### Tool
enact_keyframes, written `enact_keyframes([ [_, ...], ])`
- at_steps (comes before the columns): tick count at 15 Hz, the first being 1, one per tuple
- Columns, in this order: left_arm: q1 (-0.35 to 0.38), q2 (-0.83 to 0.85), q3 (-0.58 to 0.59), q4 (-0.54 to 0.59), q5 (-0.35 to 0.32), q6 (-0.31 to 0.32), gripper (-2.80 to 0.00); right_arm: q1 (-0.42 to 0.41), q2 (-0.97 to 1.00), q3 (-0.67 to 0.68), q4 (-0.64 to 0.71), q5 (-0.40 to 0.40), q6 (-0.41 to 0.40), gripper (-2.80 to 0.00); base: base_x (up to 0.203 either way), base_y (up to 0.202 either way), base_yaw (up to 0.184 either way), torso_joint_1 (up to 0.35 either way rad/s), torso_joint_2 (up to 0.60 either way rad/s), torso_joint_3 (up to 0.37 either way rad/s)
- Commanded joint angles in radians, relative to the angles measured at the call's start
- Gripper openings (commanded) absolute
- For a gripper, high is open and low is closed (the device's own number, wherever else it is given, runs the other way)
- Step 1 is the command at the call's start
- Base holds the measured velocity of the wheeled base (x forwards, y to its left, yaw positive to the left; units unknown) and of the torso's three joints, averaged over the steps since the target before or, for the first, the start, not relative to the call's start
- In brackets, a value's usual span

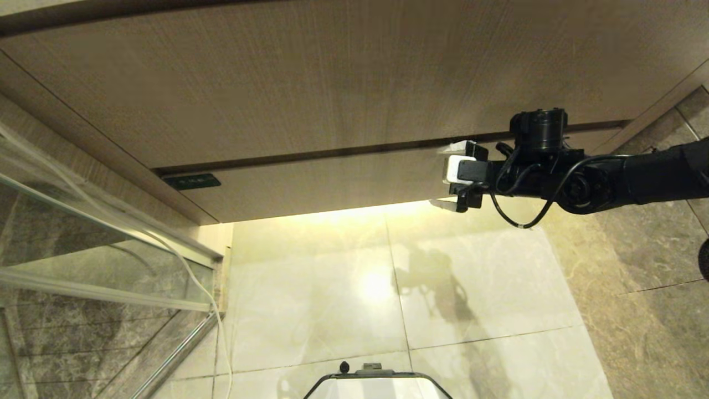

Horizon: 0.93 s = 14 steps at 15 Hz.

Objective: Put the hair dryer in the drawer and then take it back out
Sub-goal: Pull open the drawer

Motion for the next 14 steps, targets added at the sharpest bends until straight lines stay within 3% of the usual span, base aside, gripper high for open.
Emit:
enact_keyframes([
  [1,0.000,0.000,0.000,-0.001,0.000,0.000,-2.80,0.001,0.032,-0.029,-0.002,0.000,-0.006,0.00,0.000,0.000,0.000,0.000,0.00,0.000],
  [14,0.000,0.000,0.000,-0.001,0.000,0.000,-2.80,-0.036,0.131,-0.147,-0.020,-0.004,-0.008,0.00,0.000,0.000,0.000,0.000,0.00,0.000],
])
